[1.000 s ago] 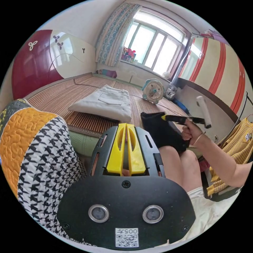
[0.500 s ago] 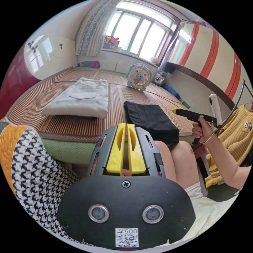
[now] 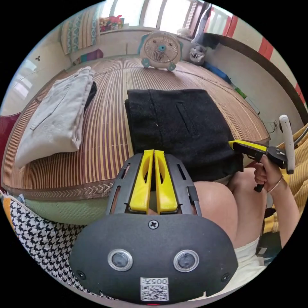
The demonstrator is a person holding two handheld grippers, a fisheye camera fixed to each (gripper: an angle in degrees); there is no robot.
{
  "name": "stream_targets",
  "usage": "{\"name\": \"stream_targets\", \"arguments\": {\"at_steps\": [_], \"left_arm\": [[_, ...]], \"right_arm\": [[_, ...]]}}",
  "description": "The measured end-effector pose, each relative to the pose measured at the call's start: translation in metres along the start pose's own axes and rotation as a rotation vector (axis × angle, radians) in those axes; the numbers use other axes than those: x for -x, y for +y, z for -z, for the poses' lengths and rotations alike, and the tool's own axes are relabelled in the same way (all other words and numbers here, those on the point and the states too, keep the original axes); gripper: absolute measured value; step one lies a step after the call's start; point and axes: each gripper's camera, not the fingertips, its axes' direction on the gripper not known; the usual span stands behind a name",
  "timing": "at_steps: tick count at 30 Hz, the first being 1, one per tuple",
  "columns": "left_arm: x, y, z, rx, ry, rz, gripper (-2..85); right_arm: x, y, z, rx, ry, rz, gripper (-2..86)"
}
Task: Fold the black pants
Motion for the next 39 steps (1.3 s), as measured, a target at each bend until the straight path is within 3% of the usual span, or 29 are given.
{"name": "stream_targets", "arguments": {"at_steps": [4, 15, 28, 39], "left_arm": [[0.0, -0.012, -0.009, 0.024, 0.048, 0.048, -0.3], [-0.046, -0.035, -0.03, -0.004, -0.1, -0.052, -0.5], [-0.073, -0.094, -0.063, 0.008, -0.19, -0.177, -0.4], [-0.068, -0.119, -0.083, -0.049, -0.143, -0.151, -0.5]], "right_arm": [[-0.02, -0.009, -0.011, -0.001, -0.09, -0.02, -0.9], [-0.045, -0.034, -0.024, 0.122, -0.187, -0.082, -0.9], [-0.012, 0.006, -0.035, 0.257, -0.2, -0.013, -0.8], [0.0, -0.015, 0.043, -0.052, -0.189, 0.331, 5.3]]}}
